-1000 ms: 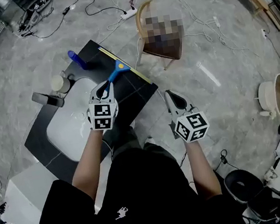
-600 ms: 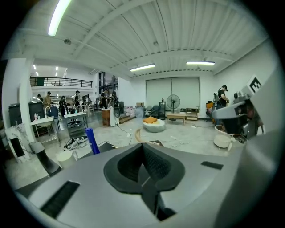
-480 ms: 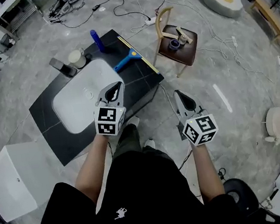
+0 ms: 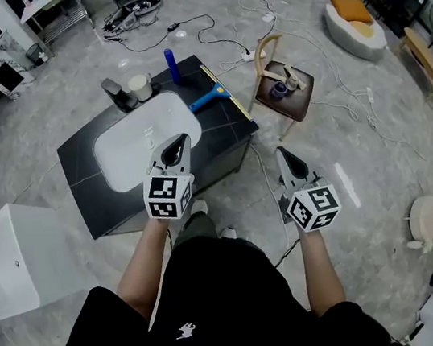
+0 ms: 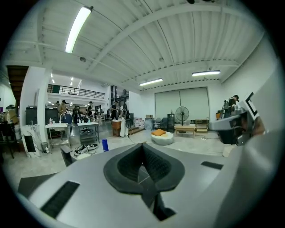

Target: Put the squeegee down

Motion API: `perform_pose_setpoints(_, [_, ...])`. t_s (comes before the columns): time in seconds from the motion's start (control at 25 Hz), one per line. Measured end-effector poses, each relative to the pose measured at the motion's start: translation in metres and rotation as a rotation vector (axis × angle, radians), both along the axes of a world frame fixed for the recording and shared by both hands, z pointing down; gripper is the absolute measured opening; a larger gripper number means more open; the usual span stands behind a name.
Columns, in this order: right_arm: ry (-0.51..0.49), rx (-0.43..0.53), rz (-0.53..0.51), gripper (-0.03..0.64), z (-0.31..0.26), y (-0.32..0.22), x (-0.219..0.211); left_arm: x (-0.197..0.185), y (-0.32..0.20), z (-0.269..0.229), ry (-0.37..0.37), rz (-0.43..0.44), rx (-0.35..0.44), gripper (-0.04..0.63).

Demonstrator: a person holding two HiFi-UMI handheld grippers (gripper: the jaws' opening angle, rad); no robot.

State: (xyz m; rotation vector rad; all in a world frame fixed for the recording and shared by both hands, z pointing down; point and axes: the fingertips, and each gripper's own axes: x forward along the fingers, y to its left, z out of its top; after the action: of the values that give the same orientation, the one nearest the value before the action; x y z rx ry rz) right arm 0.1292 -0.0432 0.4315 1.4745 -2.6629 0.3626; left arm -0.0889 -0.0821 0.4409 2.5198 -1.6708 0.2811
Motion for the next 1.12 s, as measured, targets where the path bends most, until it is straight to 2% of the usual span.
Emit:
perform_pose_setpoints(0.2, [-0.011, 0.025, -0.001, 0.002, -0.016, 0.013, 0.004, -0.01, 0.016, -0.026, 0.004, -0.036, 0.064, 0.003])
perform_pose_setpoints(0.32, [-0.009, 0.032, -0.006, 0.002, -0.02, 0.016, 0.005, -0.011, 0.023, -0.036, -0.023, -0.045, 0.09, 0.003])
perform_pose_setpoints(0.48, [-0.021, 0.04, -0.001, 0.002, -0.024, 0.015, 0.009, -0.008, 0.027, -0.032, -0.05, -0.052, 0.084, 0.003])
perform_pose_setpoints(0.76, [-0.028, 0.045, 0.004, 0.002, -0.026, 0.013, 0.013, 0.002, 0.023, -0.036, -0.028, -0.03, 0.081, 0.003])
perform_pose_setpoints(1.12, [-0.028, 0.039, 0.008, 0.002, -0.021, 0.006, 0.013, 0.004, 0.013, -0.03, -0.092, -0.027, 0.1, 0.003])
